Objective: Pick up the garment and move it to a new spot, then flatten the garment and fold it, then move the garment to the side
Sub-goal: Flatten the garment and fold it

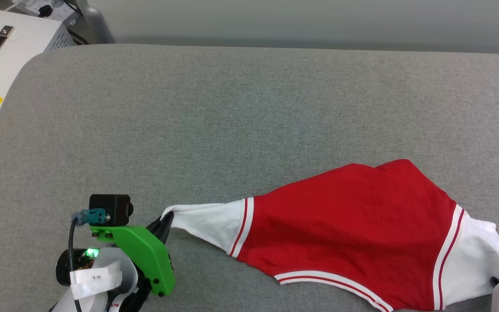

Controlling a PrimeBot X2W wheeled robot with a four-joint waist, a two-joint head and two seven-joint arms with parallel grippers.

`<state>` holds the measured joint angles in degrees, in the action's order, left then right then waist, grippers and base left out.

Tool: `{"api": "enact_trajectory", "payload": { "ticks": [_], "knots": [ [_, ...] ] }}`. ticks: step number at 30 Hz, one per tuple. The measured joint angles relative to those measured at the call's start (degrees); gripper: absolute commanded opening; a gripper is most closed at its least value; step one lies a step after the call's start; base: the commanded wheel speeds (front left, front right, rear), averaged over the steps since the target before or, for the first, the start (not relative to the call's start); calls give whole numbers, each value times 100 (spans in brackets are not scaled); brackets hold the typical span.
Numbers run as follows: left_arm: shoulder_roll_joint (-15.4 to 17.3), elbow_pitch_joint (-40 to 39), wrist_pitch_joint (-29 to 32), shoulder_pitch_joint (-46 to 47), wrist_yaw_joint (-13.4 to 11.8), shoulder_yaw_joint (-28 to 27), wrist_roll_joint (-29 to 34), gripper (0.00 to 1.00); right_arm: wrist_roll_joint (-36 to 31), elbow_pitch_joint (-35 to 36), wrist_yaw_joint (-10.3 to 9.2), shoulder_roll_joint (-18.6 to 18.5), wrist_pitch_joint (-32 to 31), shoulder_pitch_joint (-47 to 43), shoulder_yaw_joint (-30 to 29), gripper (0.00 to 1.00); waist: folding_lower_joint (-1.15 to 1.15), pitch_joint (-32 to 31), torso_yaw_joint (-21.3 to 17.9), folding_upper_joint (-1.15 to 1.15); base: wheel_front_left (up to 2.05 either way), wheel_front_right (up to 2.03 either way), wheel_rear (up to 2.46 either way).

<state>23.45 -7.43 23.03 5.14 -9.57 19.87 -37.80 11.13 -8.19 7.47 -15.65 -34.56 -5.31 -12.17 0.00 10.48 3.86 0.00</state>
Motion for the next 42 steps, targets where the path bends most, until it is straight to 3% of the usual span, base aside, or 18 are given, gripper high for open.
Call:
{"api": "enact_trajectory", "payload": {
  "ticks": [10,17,23,33,42],
  "knots": [
    [33,8,13,-16,-24,26,-11,0,501,531,5,-88,-424,-338,-42,0,0,-477,-98,0,0,0,0],
    [270,-308,98,-5,60,-115,-98,0,1424,1846,5,-482,-1228,-383,-389,0,0,-848,-183,0,0,0,0],
    [639,-706,389,444,134,-394,-155,0,1997,2495,5,-937,-1901,293,-708,0,0,-1022,-266,0,0,0,0],
    [1084,-1038,735,1819,287,-847,-261,0,2404,2339,5,-1503,-2214,2139,-675,0,0,-946,-290,0,0,0,0],
    [1360,-979,1018,2829,449,-1078,-394,0,2396,1798,7,-1840,-1811,3473,-275,0,0,-590,-298,0,0,0,0]
  ]
}}
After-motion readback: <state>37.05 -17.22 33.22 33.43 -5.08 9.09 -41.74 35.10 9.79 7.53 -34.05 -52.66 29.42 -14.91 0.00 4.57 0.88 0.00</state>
